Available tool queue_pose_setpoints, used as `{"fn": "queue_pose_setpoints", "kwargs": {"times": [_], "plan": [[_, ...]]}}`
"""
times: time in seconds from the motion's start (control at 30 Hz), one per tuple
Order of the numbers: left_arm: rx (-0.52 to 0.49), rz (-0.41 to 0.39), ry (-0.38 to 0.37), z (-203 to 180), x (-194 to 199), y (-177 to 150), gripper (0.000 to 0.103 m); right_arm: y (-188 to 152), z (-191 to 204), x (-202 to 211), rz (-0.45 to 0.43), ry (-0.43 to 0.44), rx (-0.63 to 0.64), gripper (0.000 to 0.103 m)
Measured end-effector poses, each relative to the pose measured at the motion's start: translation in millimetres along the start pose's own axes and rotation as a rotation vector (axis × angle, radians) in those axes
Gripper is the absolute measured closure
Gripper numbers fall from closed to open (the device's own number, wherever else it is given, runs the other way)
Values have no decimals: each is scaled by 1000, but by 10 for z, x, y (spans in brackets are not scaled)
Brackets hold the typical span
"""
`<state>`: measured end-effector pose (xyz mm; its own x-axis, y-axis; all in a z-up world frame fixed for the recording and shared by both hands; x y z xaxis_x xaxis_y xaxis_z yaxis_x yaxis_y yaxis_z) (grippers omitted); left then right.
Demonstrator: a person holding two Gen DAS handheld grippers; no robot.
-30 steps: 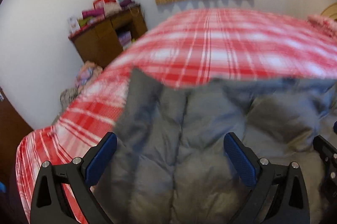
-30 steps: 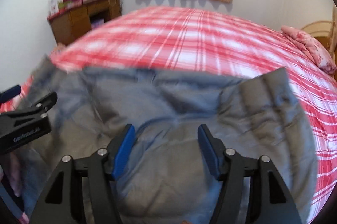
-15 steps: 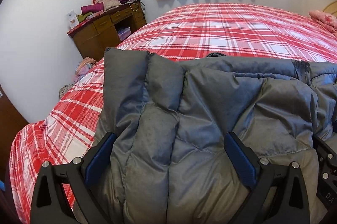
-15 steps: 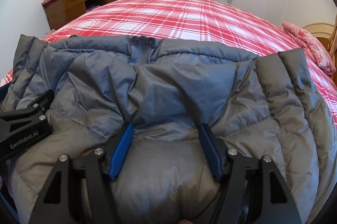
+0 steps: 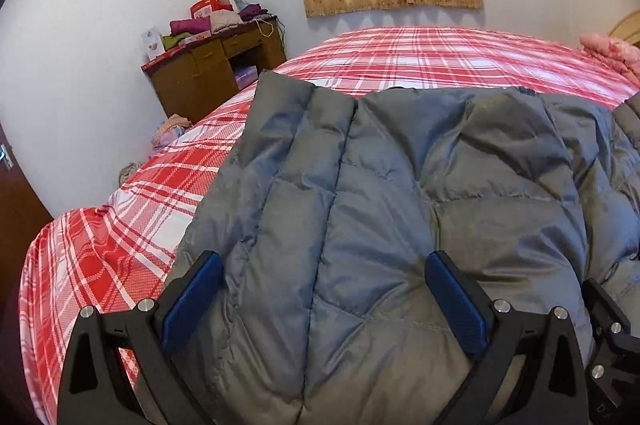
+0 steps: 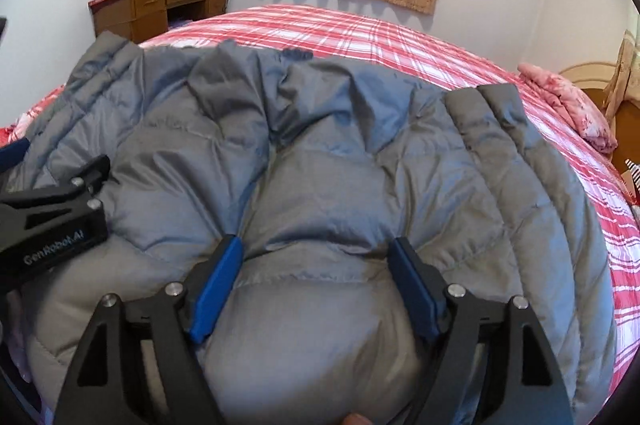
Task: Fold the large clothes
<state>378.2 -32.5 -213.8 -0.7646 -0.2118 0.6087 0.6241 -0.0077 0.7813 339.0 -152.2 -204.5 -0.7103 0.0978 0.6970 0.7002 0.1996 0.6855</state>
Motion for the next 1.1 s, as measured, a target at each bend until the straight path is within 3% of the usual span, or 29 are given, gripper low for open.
{"fn": "queue_pose_setpoints", "kwargs": {"times": [0.13,0.2,0.33,0.5,0.67,0.73,0.77,0.83,1.0,1.1], "plan": [[2,2,33,111,136,-8,1,-5,-67,99,-6,24,-21,27],[51,-20,72,414,370,-44,1,-50,-129,283,-29,18,-42,27],[135,-44,146,984,650,-213,1,-299,-126,643,-81,5,-48,16],[237,152,39,1073,347,-531,1,-400,-9,466,-60,-16,-20,15],[277,142,-77,935,369,-568,2,-434,-20,428,-50,-1,-24,14],[313,177,-171,878,312,-580,29,-445,-26,424,-51,-4,-22,14],[328,195,-232,821,298,-584,50,-445,-24,421,-53,-6,-21,14],[344,206,-283,764,300,-596,56,-454,2,442,-53,-11,-18,14],[279,183,-320,655,404,-553,92,-434,-9,415,-50,-14,-13,14],[245,139,-275,694,516,-520,94,-433,2,415,-43,-25,-3,15]]}}
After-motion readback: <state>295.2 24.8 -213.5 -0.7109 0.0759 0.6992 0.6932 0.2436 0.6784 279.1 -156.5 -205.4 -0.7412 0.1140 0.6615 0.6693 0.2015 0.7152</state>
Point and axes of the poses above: each gripper's, at about its wrist camera, not at the fingertips, and x roughly against the way its jaws point, z to its left, y to its top, the point moved 6 cm from there along -x, roughly the way its jaws point, and after that the axes turned 6 degrees about x, right-handed, at the moved point
